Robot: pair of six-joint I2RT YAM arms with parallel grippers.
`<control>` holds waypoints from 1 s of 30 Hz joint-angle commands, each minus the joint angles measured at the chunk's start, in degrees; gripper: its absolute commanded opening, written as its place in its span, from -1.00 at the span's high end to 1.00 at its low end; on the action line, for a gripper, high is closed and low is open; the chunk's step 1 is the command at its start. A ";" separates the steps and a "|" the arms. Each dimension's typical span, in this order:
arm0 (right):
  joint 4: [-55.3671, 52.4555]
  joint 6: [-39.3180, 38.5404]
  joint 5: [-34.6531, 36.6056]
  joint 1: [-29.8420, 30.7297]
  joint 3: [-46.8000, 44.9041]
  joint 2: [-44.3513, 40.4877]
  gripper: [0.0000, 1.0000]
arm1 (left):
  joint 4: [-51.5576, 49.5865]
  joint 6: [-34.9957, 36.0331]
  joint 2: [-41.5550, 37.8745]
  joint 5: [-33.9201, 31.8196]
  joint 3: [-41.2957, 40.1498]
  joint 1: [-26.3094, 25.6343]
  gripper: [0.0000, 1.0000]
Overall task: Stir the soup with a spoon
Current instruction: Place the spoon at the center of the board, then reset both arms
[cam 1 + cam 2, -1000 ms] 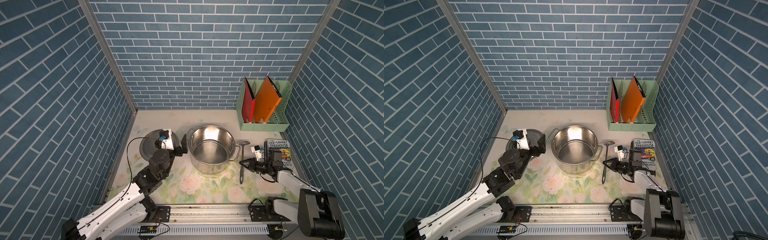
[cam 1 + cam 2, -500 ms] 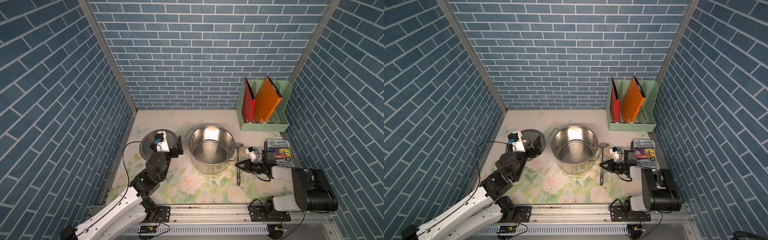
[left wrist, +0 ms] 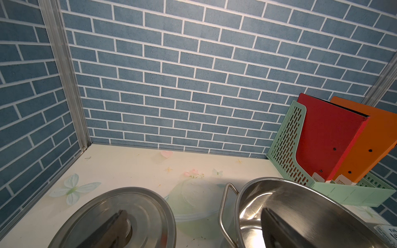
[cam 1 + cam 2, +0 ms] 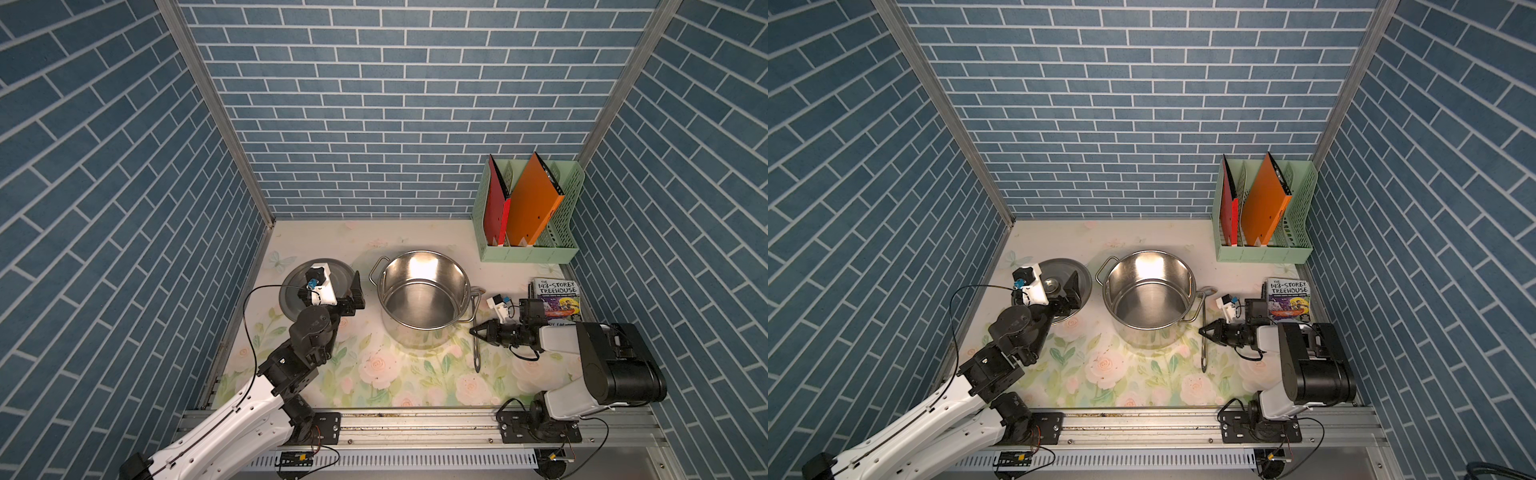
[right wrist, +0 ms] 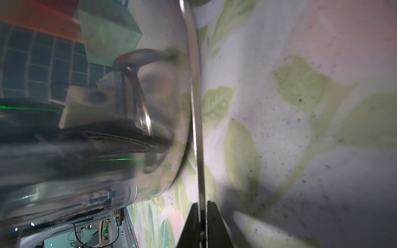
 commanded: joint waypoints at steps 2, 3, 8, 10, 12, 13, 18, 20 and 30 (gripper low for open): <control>-4.62 -2.24 4.27 0.25 0.92 0.37 0.63 | 0.28 0.35 -0.75 -1.08 -0.56 0.56 -1.00; -4.87 -2.24 4.64 0.20 0.92 0.05 0.59 | 0.28 0.40 -0.83 -1.30 -0.53 0.56 -1.00; -7.12 -2.59 7.40 0.16 1.31 -2.32 0.48 | -0.24 0.48 -0.30 -3.60 -0.08 0.58 -1.00; -8.86 -2.68 9.85 0.16 1.87 -4.16 0.41 | -0.10 0.57 0.16 -5.03 0.31 0.66 -1.00; -10.93 -2.52 12.72 0.16 2.59 -6.55 0.34 | 0.87 0.70 0.35 -7.10 0.39 0.71 -1.00; -11.79 -2.28 13.87 0.14 2.82 -7.80 0.29 | 1.79 0.96 0.57 -8.15 0.17 0.86 -1.00; -17.63 -1.69 20.76 0.15 4.74 -15.56 0.01 | 6.57 1.98 2.98 -12.98 -1.71 4.95 -1.00; -20.46 -1.96 23.43 0.16 5.68 -20.09 -0.09 | 8.63 2.26 4.37 -13.44 -3.25 8.36 -1.00; -22.39 -4.14 36.70 0.16 15.75 -39.79 -0.99 | 31.86 10.63 13.24 -11.46 -18.06 21.05 -1.00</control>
